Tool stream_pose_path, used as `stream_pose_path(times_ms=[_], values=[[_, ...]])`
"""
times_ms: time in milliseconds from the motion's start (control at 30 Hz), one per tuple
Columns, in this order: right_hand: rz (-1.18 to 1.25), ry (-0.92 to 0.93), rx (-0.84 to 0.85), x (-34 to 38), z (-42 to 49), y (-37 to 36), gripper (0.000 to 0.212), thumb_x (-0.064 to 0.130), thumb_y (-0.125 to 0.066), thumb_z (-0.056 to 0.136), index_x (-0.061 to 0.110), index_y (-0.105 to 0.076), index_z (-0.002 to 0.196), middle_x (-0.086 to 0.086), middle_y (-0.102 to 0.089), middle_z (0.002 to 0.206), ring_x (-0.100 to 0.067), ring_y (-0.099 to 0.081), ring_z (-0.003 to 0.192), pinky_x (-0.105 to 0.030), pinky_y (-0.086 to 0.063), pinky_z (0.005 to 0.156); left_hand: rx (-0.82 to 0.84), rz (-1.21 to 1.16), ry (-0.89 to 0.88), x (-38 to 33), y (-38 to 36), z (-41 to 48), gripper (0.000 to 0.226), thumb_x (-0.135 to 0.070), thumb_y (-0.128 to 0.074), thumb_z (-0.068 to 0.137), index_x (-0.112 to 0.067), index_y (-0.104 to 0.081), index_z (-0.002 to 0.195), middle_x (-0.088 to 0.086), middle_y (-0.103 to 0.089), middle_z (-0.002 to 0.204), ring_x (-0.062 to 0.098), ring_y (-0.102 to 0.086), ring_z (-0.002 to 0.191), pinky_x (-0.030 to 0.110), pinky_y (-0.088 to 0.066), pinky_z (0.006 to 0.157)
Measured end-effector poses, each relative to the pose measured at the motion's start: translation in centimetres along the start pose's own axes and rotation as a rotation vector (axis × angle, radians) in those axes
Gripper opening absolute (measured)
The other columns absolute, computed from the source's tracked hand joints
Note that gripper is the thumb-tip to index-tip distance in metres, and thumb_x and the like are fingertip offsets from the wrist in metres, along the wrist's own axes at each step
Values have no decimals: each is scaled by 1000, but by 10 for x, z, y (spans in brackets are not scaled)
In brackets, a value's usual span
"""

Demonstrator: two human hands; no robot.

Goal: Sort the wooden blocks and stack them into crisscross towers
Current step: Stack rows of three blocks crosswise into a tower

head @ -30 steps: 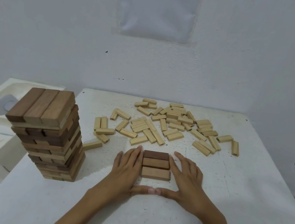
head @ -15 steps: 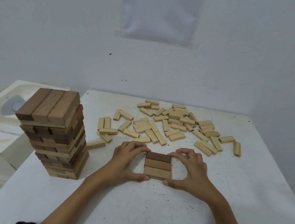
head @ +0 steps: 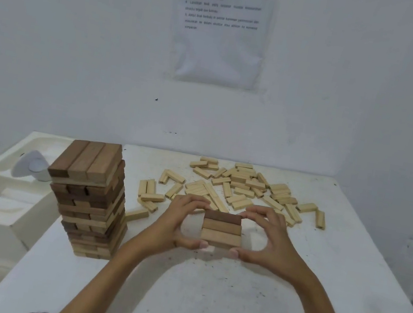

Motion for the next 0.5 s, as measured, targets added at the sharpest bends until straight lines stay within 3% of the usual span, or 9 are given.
stream_pose_path(times_ms=[67,133,333,500], values=[[30,21,-32,13,0,11,67,70,-67,44,53,-47,106,32,-34,123,18,-19,118,-4,-19,92,-11,0,-34,-13,11,3,69,-75,-62,63,-42,-42,120,-17,-40,131,-4,-31,123,3,-19,100],[40,40,-53,26,0,22,67,70,-68,44,53,-48,105,34,-34,122,18,-21,120,-2,-20,92,-19,30,-72,-26,23,6,67,-75,-61,64,-44,-40,120,-19,-39,132,-1,-31,123,5,-20,100],[-40,121,-119,66,6,56,69,75,-66,41,54,-48,105,39,-34,119,15,-23,118,-13,-25,94,-88,176,-210,-76,63,14,65,-60,-61,67,-27,-48,121,-22,-40,124,2,-32,116,2,-19,98],[-100,224,-167,107,16,74,60,74,-64,45,57,-50,100,34,-37,122,10,-24,120,-29,-28,100,-173,371,-312,-106,100,14,73,-60,-59,68,-8,-58,120,-7,-49,119,3,-31,112,1,-18,98]])
Point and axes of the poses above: each hand's wrist, its own z-axis towards the middle knuckle, its own y-axis out of the back of the hand, x = y × z, the point moved 8 cm from there along z, towards the middle knuckle
